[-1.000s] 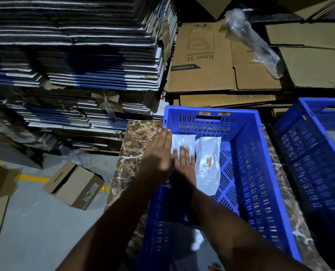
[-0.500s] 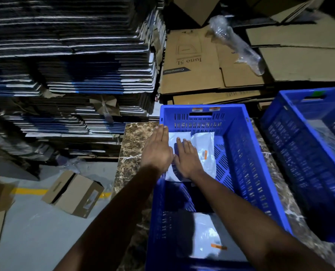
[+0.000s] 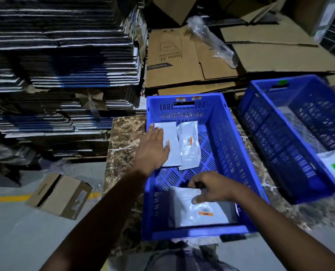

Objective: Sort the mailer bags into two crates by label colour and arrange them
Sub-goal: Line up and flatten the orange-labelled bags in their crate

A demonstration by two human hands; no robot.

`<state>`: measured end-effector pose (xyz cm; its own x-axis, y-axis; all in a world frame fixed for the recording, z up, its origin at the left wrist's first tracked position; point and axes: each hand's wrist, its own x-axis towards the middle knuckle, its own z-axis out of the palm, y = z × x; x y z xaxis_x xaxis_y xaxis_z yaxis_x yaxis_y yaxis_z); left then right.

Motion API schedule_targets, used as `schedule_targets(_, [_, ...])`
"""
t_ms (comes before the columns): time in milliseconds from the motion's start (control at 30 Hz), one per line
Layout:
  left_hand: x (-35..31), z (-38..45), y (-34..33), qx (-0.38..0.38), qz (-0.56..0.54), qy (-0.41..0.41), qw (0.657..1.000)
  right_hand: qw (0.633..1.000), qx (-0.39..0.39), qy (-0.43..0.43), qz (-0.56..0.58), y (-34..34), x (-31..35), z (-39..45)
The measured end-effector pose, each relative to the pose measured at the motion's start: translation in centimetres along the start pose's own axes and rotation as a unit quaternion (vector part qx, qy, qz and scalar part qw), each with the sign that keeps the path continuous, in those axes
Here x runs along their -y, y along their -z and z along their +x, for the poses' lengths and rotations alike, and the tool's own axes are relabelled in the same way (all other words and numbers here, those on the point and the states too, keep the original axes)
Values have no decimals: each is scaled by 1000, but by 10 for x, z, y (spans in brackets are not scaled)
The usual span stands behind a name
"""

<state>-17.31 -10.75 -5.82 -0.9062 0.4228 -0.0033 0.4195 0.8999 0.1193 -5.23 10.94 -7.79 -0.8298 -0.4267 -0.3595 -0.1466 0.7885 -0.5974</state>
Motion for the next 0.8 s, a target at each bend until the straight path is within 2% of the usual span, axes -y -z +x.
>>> schedule_targets(100, [2,-7,-7,-37,-32,-16,999,1000,-16,-4,7,-2,-2,-5])
schedule_targets(200, [2,-7,-5,-81,-148,18,986,994,-45,18,95,8,-8,-8])
schedule_targets(267, [1,-12,1,-135,-176,37,974,973,-88,23,211,16,-9,-8])
schedule_targets(333, [-5,-21,6,-183,-219,43,957,933,-163,10,321,22,-8,-4])
schedule_targets(400, [-19,-29,14,-176,-359,83,913,905,-259,-13,338,26,0,3])
schedule_targets(467, [-33,-30,14,-142,-499,121,846,891,-339,-46,300,26,11,12])
schedule_targets(500, [-39,-28,15,-133,-534,129,825,886,-364,-52,283,25,16,16])
schedule_targets(533, [-44,-27,15,-130,-544,131,819,882,-380,-53,275,24,20,20])
schedule_targets(600, [-48,-21,12,-148,-510,123,838,875,-390,-48,283,21,28,24])
schedule_targets(700, [-47,-14,11,-190,-498,115,838,880,-365,-45,302,20,31,24])
schedule_targets(800, [-38,-5,14,-182,-462,96,863,893,-351,-46,276,18,24,27])
